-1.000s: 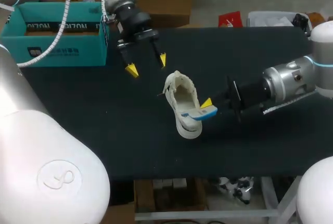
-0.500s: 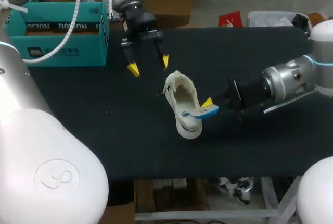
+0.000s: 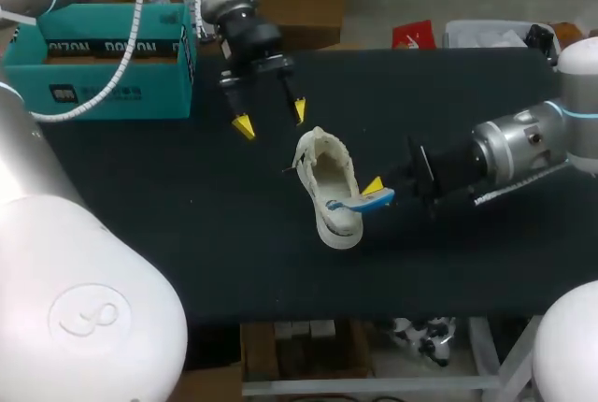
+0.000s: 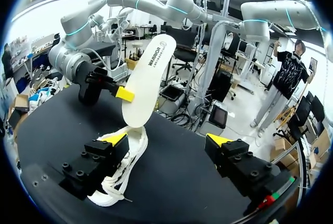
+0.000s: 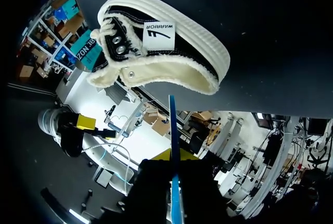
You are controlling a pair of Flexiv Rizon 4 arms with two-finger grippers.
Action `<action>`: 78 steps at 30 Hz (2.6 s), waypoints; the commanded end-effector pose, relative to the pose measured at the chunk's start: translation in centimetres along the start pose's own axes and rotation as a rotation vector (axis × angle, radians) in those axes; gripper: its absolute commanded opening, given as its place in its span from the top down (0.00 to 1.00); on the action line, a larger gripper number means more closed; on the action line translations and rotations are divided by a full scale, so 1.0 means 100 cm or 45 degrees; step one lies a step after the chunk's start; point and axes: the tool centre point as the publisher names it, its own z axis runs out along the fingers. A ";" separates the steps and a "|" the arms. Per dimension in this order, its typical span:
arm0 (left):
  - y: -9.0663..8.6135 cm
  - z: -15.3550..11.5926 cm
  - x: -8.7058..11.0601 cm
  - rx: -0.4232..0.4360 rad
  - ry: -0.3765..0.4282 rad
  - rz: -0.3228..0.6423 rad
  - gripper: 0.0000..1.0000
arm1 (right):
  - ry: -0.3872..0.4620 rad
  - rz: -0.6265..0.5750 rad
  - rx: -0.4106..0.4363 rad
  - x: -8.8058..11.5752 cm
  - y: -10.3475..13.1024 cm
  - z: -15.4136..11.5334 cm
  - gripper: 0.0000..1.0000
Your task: Open the shoe tongue, take the insole out of the shoe, put the insole back into the shoe, and pack the shoe into the shoebox
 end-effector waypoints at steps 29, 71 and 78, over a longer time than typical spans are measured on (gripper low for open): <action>-0.005 0.005 0.005 -0.016 -0.025 0.000 0.00 | -0.024 0.021 0.016 0.006 0.001 0.001 1.00; -0.011 0.060 0.013 0.201 -0.570 0.102 0.00 | 0.254 0.067 -0.148 0.009 0.005 0.004 1.00; -0.010 0.074 0.009 0.209 -0.623 0.100 0.00 | 0.273 0.075 -0.161 0.010 0.012 0.006 1.00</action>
